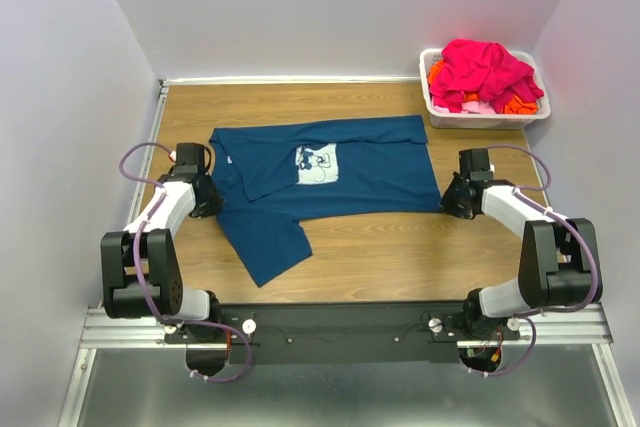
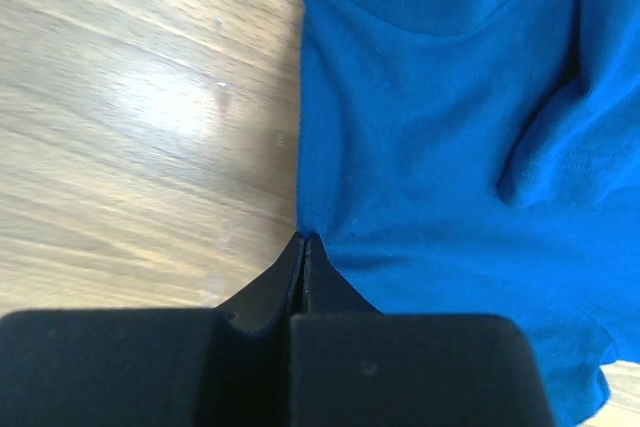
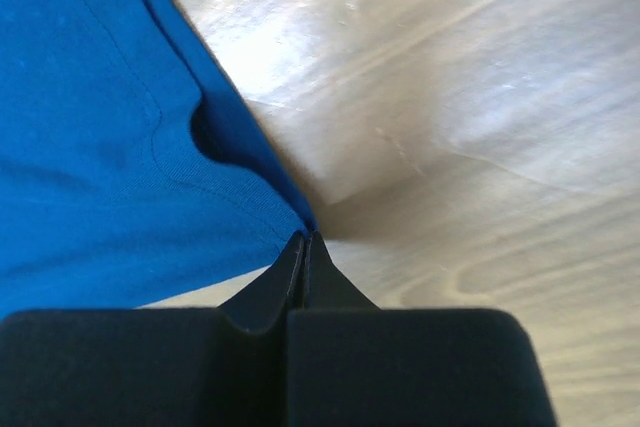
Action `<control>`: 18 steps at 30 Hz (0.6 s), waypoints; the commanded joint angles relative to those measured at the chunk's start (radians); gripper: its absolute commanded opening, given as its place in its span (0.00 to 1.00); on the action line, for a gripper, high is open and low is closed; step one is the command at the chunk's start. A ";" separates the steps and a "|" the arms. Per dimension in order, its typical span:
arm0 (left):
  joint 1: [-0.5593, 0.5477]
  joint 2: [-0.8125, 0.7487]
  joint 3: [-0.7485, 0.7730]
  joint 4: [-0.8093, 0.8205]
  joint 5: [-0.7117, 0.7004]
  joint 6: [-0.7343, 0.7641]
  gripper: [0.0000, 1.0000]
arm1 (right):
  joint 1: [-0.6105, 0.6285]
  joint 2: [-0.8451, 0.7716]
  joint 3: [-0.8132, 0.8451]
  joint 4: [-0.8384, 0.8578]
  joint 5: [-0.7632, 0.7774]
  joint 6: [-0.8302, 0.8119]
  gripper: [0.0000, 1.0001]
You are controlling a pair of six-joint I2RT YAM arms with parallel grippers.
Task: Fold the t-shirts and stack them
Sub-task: Fold the tshirt
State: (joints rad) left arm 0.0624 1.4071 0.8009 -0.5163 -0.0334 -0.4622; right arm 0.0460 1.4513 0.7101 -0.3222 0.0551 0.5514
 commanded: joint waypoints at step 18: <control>0.059 -0.097 0.024 -0.119 0.027 0.083 0.00 | -0.023 -0.054 0.153 -0.229 -0.129 -0.088 0.01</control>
State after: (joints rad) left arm 0.1112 1.3167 0.8150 -0.6159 -0.0242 -0.4065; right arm 0.0315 1.3895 0.7929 -0.5205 -0.0078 0.4919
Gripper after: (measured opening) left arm 0.007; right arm 0.011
